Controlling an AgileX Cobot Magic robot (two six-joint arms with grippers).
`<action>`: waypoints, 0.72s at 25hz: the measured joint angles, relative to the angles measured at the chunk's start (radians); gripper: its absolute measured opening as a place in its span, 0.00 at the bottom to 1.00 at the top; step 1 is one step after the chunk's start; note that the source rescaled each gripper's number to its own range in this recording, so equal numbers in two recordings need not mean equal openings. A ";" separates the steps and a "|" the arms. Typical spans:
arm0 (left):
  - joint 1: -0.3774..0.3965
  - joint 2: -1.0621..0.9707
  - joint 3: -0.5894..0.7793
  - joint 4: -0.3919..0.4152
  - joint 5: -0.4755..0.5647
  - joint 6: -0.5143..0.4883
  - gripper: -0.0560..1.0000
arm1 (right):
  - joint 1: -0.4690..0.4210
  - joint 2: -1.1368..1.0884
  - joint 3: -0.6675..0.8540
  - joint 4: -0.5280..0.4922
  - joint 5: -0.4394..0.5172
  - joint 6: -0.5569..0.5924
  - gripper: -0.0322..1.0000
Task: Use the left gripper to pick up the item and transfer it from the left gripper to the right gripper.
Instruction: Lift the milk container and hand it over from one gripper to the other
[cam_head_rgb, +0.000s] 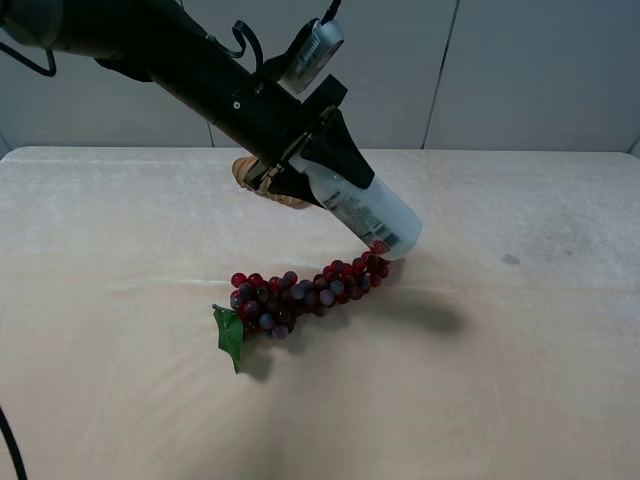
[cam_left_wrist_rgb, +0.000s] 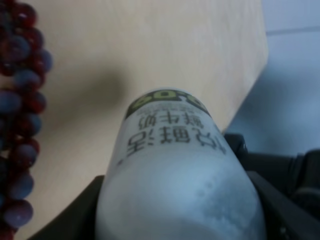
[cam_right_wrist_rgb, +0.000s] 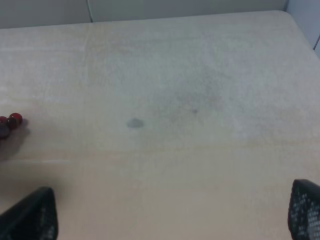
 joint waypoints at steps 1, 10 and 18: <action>-0.004 0.001 0.000 0.000 0.008 0.013 0.08 | 0.000 0.000 0.000 0.000 0.000 0.000 1.00; -0.027 0.001 0.000 0.001 0.038 0.097 0.08 | 0.000 0.000 0.000 0.000 0.000 0.000 1.00; -0.034 0.001 0.000 0.000 0.075 0.122 0.08 | 0.000 0.213 -0.102 0.051 -0.005 -0.039 1.00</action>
